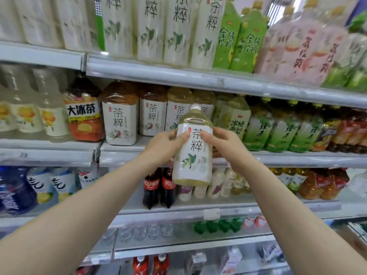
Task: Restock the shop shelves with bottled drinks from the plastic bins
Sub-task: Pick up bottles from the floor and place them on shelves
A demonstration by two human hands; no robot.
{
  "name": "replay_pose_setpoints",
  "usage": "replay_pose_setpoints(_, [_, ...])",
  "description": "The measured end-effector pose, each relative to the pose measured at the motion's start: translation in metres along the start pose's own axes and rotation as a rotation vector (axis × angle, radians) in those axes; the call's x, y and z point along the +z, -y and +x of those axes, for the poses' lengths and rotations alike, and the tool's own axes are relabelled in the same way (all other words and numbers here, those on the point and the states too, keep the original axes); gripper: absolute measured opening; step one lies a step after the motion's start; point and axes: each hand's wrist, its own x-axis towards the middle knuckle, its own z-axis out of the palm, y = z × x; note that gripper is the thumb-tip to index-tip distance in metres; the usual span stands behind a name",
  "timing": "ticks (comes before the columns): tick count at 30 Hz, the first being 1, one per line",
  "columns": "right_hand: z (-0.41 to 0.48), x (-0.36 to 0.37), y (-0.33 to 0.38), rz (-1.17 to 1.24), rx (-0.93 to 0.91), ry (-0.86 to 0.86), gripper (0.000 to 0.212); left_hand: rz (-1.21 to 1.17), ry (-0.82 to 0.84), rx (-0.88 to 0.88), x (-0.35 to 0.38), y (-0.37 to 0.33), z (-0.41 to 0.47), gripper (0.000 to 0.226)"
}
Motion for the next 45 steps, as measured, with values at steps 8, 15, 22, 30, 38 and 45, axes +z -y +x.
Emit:
replay_pose_setpoints(8, [0.047, -0.012, 0.002, 0.023, -0.044, -0.020, 0.049, 0.011, -0.012, 0.021, 0.003, -0.011, 0.041, 0.037])
replay_pose_setpoints(15, [0.070, -0.031, 0.008, -0.001, -0.089, -0.093, 0.012, 0.058, -0.108, 0.076, 0.017, -0.024, 0.075, 0.032])
replay_pose_setpoints(22, [0.084, -0.038, 0.013, -0.382, -0.251, -0.317, 0.034, 0.004, -0.210, 0.200, 0.036, -0.017, 0.104, 0.038])
replay_pose_setpoints(30, [0.097, -0.028, -0.012, -0.648, -0.233, -0.436, 0.029, 0.018, -0.265, 0.268, 0.058, 0.010, 0.118, 0.080])
replay_pose_setpoints(38, [0.076, -0.013, -0.065, -0.589, -0.366, -0.497, 0.055, 0.246, -0.191, 0.281, 0.060, 0.025, 0.115, 0.094])
replay_pose_setpoints(45, [0.059, -0.005, -0.084, -0.586, -0.452, -0.484, 0.063, 0.344, -0.344, 0.274, 0.065, 0.048, 0.108, 0.037])
